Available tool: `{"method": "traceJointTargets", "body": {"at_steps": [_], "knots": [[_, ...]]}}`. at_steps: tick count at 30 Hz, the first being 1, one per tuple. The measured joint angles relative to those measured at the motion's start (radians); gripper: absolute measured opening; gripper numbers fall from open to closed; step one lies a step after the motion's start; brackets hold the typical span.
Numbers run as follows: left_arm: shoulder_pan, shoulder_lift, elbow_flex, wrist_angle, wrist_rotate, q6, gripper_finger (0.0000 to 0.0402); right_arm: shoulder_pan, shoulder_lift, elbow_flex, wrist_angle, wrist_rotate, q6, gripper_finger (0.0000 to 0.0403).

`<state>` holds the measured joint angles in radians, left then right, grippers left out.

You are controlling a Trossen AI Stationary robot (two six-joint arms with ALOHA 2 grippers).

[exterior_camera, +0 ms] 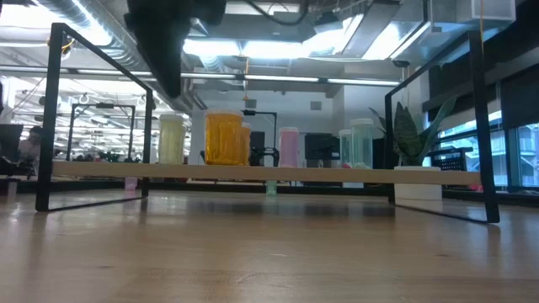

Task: Pick and place medicine bottles onto shelf by color
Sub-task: Put the bottom left pink pill bottle aligned with the pink pill bottle on the shelf

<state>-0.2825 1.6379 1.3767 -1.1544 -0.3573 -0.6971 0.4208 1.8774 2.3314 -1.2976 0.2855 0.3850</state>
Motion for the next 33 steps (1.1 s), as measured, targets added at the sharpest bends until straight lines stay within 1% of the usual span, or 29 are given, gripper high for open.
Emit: {"method": "traceJointTargets", "body": {"at_steps": [3, 6, 11, 16, 20, 22, 26, 33], "knots": [[0.000, 0.000, 0.062, -0.049, -0.008, 0.001, 0.0170, 0.000, 0.000, 0.000, 0.000, 0.000, 0.000, 0.0217], [-0.017, 0.000, 0.125, -0.100, -0.016, 0.040, 0.0170, 0.000, 0.000, 0.000, 0.001, 0.000, 0.000, 0.0217], [-0.107, 0.000, 0.218, -0.188, -0.017, 0.040, 0.0168, 0.000, 0.000, 0.000, 0.005, 0.000, 0.000, 0.0217], [-0.238, 0.000, 0.296, -0.311, -0.017, -0.116, 0.0167, 0.000, 0.000, 0.000, 0.006, 0.000, 0.000, 0.0217], [-0.332, 0.000, 0.309, -0.389, -0.012, -0.296, 0.0167, 0.000, 0.000, 0.000, 0.006, 0.000, 0.000, 0.0217], [-0.372, 0.000, 0.309, -0.421, 0.012, -0.393, 0.0167, 0.000, 0.000, 0.000, 0.007, 0.000, 0.000, 0.0217], [-0.440, 0.000, 0.307, -0.417, 0.038, -0.524, 0.0167, 0.000, 0.000, 0.000, 0.015, 0.005, -0.005, 0.0217], [-0.528, 0.000, 0.307, -0.417, 0.043, -0.655, 0.0167, 0.000, 0.000, 0.000, 0.083, 0.007, 0.027, 0.0217]]}}
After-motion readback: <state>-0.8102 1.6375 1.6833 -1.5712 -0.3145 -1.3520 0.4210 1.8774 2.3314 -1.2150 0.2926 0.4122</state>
